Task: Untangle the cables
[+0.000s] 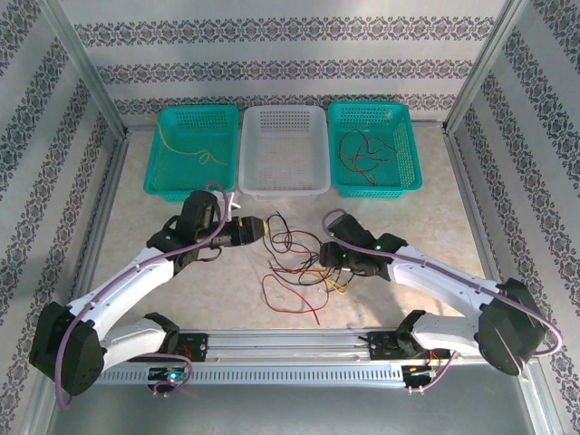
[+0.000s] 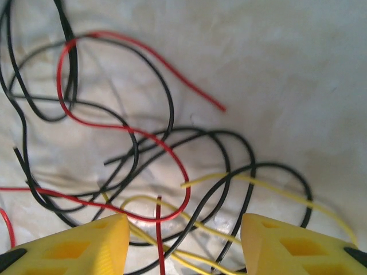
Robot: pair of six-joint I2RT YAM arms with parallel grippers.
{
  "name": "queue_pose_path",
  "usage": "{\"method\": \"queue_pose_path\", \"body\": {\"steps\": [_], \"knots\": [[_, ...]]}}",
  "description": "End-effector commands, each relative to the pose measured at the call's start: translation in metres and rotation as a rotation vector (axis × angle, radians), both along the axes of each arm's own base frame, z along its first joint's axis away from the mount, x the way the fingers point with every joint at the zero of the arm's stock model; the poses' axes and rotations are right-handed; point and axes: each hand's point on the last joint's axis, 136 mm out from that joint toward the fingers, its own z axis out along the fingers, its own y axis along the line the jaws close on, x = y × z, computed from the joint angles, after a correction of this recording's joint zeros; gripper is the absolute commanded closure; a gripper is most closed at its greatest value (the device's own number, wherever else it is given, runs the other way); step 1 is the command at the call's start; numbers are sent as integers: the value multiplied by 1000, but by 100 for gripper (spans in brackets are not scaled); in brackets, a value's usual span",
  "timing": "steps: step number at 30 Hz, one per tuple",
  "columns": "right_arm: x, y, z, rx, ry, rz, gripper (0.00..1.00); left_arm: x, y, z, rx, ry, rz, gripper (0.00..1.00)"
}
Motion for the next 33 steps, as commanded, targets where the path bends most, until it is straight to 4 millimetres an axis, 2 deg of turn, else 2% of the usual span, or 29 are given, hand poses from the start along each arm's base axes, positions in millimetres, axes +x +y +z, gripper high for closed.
{"method": "queue_pose_path", "body": {"steps": [1, 6, 9, 12, 21, 27, 31, 33], "knots": [[-1, 4, 0, -1, 9, -55, 46, -15, -2, -18, 87, 44, -17, 48], [3, 10, -10, -20, 40, -43, 48, -23, 9, -41, 180, 74, 23, 48], [8, 17, -8, -40, 40, -20, 50, -19, 30, -63, 301, 100, 94, 48], [11, 20, -4, -44, 17, -18, 51, -14, 37, -80, 378, 118, 116, 49], [18, 12, 8, -10, -79, -84, 51, 16, 16, -107, 437, 163, 75, 53], [25, -2, 19, 38, -154, -137, 50, 27, -17, -120, 413, 227, 18, 50], [33, -1, 23, 62, -181, -153, 50, 32, -22, -117, 332, 252, 91, 46], [32, 2, 18, 56, -159, -141, 51, 32, -24, -117, 298, 266, 115, 45]]}}
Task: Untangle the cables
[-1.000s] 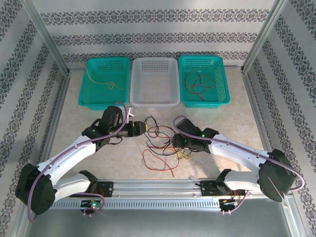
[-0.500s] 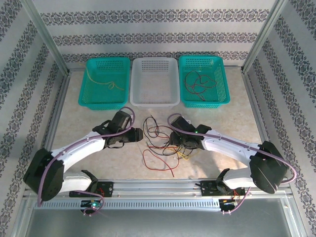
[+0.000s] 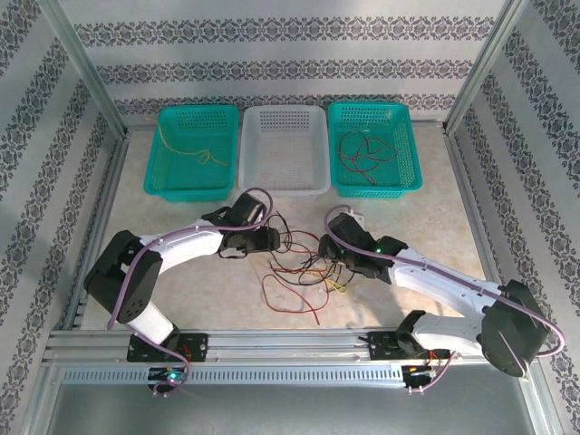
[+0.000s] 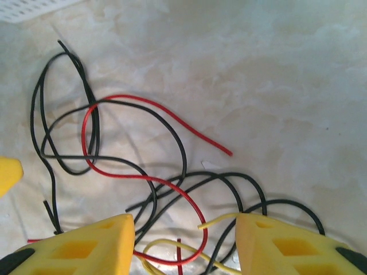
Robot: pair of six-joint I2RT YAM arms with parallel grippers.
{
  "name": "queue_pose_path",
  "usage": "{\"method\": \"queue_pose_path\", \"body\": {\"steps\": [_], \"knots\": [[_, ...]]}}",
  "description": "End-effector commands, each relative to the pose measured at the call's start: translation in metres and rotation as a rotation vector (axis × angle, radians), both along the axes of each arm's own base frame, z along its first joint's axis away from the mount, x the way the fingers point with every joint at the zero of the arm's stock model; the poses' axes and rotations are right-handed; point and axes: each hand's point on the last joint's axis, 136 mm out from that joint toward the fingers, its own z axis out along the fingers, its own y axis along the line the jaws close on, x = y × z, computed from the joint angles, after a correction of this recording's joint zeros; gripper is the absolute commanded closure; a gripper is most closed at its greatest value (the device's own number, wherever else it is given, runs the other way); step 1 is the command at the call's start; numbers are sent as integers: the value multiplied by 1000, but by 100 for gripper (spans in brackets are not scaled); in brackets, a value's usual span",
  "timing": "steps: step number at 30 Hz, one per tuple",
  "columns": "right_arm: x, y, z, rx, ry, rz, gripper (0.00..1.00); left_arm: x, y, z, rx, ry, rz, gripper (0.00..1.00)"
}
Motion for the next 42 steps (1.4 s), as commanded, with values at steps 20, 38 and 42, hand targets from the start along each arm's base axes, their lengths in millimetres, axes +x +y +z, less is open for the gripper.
{"method": "queue_pose_path", "body": {"steps": [20, 38, 42], "knots": [[-8, 2, -10, 5, 7, 65, 53, 20, -47, 2, -250, 78, 191, 52], [-11, 4, 56, 56, -107, 151, 51, 26, -48, 26, -234, 12, 146, 100], [-6, 6, 78, 53, -159, 175, 51, 16, -46, 77, -291, -109, 51, 100]]}}
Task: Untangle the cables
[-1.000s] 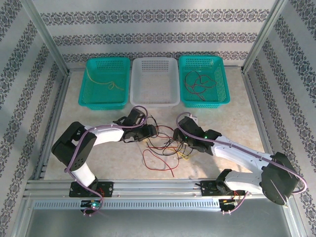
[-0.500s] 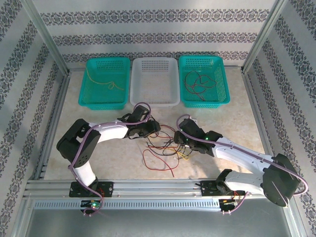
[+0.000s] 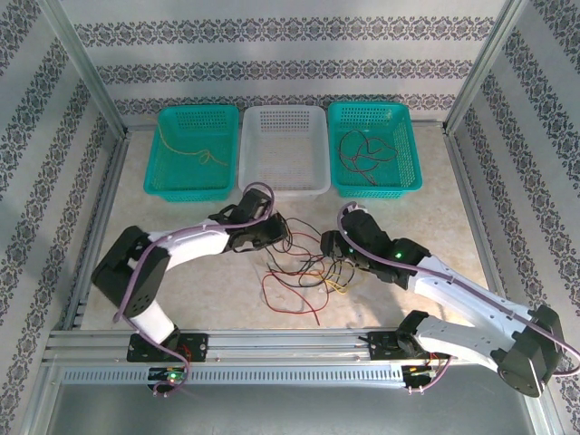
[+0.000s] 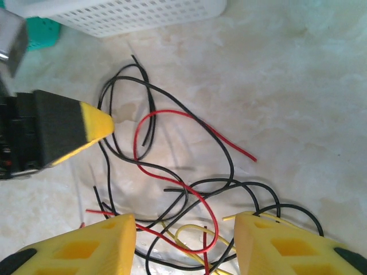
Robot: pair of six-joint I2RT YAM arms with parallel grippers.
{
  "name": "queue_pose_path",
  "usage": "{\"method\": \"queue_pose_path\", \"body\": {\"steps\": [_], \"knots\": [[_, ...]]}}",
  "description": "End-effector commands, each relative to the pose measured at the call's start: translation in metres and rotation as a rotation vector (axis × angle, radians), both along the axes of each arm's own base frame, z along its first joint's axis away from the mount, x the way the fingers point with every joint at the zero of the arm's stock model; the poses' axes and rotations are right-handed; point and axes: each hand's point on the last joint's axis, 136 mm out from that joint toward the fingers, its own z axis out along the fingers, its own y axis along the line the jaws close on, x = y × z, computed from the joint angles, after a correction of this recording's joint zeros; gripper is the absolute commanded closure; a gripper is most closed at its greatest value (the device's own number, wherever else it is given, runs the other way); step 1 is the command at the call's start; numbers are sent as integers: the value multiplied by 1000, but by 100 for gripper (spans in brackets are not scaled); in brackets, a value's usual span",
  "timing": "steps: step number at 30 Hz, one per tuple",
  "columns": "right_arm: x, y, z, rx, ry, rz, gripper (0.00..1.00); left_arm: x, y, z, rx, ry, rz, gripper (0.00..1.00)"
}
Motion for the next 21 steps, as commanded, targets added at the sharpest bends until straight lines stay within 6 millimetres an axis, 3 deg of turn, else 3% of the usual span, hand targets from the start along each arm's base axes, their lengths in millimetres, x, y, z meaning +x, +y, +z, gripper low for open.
{"method": "queue_pose_path", "body": {"steps": [1, 10, 16, 21], "knots": [[5, 1, 29, -2, -64, 34, 51, -10, -1, 54, -31, -153, -97, 100], [17, 15, 65, 31, -147, 83, 37, -43, 0, 174, -206, -393, -215, 100], [22, 26, 81, 90, -188, 99, 32, -56, -3, 224, -323, -458, -245, 100], [22, 41, 78, 139, -174, 144, 33, -67, -1, 258, -396, -508, -265, 100]]}}
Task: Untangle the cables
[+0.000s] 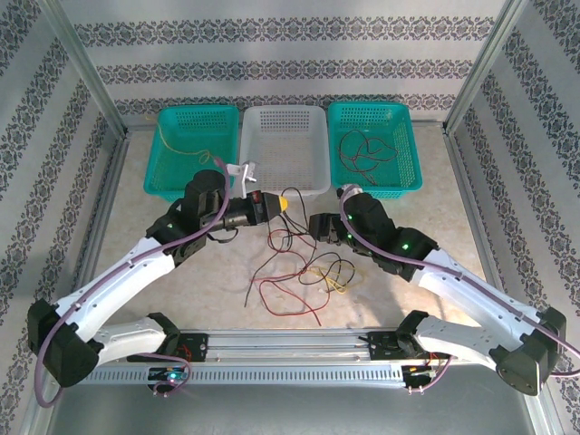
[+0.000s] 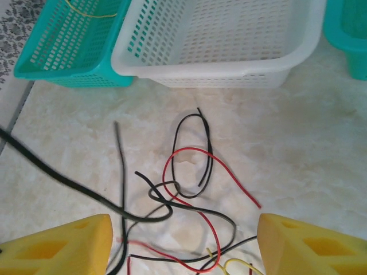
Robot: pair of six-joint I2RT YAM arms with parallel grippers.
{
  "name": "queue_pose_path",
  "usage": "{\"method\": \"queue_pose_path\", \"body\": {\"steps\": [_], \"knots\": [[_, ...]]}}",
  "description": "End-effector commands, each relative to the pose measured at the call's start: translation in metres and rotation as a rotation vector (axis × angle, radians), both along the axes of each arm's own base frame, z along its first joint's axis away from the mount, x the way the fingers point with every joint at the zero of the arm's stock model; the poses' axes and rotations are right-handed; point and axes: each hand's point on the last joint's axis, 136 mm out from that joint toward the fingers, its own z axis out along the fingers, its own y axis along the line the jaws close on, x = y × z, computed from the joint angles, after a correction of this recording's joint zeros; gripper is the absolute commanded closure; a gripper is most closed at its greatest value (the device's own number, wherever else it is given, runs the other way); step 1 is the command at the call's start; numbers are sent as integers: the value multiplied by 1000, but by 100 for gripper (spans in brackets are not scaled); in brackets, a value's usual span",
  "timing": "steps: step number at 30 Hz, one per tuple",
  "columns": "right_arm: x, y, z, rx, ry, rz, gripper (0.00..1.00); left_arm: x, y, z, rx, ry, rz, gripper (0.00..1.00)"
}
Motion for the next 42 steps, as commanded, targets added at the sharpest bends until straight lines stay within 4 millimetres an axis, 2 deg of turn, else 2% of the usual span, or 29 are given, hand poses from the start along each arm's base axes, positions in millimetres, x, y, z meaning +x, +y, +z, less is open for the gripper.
{"method": "queue_pose_path", "body": {"steps": [1, 7, 15, 20, 24, 29, 33, 35, 38, 40, 42], "knots": [[5, 16, 14, 67, -29, 47, 33, -16, -2, 42, -76, -57, -48, 100], [0, 26, 24, 152, -62, 72, 33, -23, 3, 67, -96, -93, -52, 100], [-1, 37, 31, 179, -72, 116, 32, -25, 5, 80, -134, -97, -45, 100], [5, 48, 24, 160, -51, 139, 32, -24, 0, 95, -153, -120, -67, 100], [9, 49, 15, 126, -47, 142, 32, -26, 1, 107, -150, -151, -78, 100], [19, 45, -14, 85, 3, 122, 32, -38, 6, 127, -178, -204, -99, 100], [21, 46, -38, 83, 48, 113, 42, -45, 9, 138, -175, -235, -118, 100], [20, 46, -48, 90, 64, 102, 52, -48, 10, 144, -181, -254, -126, 100], [22, 36, -61, 82, 81, 49, 72, -52, 11, 152, -184, -274, -142, 100], [22, 28, -68, 85, 96, 18, 78, -54, 12, 158, -181, -293, -150, 100], [21, 21, -74, 92, 115, -6, 80, -53, 14, 161, -163, -318, -142, 100]]}}
